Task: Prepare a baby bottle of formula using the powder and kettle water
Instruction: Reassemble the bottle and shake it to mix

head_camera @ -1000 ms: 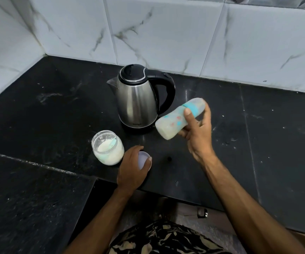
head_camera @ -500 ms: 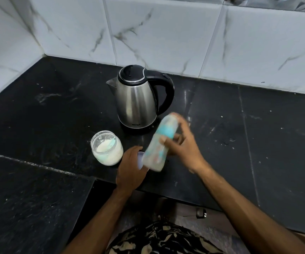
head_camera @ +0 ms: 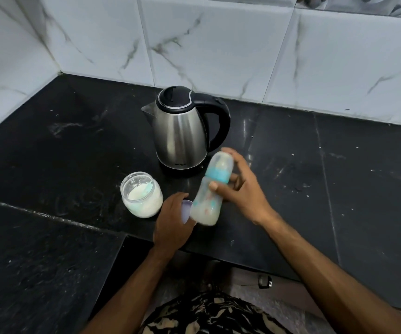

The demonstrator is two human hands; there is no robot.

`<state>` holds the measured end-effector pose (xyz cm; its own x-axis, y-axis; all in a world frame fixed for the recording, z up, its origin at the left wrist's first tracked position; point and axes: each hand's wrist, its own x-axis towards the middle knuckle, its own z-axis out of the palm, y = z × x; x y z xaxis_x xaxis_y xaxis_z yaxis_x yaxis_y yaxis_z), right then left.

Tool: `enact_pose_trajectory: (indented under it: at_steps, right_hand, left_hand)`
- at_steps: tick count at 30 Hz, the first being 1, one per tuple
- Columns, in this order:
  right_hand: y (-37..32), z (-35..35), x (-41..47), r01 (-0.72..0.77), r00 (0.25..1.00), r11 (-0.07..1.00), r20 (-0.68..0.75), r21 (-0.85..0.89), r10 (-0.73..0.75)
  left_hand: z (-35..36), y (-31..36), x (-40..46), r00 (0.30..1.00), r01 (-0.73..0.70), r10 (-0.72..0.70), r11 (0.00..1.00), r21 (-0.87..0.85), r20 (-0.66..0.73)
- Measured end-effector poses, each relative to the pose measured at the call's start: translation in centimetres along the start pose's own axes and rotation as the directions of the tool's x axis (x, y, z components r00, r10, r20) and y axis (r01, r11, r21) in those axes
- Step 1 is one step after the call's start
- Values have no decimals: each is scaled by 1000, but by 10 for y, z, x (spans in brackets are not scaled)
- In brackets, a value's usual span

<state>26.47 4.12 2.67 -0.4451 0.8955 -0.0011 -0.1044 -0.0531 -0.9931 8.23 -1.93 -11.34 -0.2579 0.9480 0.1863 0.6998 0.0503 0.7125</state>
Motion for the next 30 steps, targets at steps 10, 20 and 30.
enact_pose_trajectory:
  at_steps: [10, 20, 30]
  right_hand:
    - [7, 6, -5, -17, 999, 1000, 34, -11, 18]
    - [1, 1, 1, -12, 998, 999, -60, 34, 14]
    - [-1, -6, 11, 21, 983, 992, -184, 121, 2]
  left_hand:
    - [-2, 3, 0, 996, -86, 86, 996, 13, -5]
    - [1, -3, 1, 1000, -12, 12, 1000, 23, 24]
    - [0, 2, -1, 999, -10, 10, 1000, 14, -33]
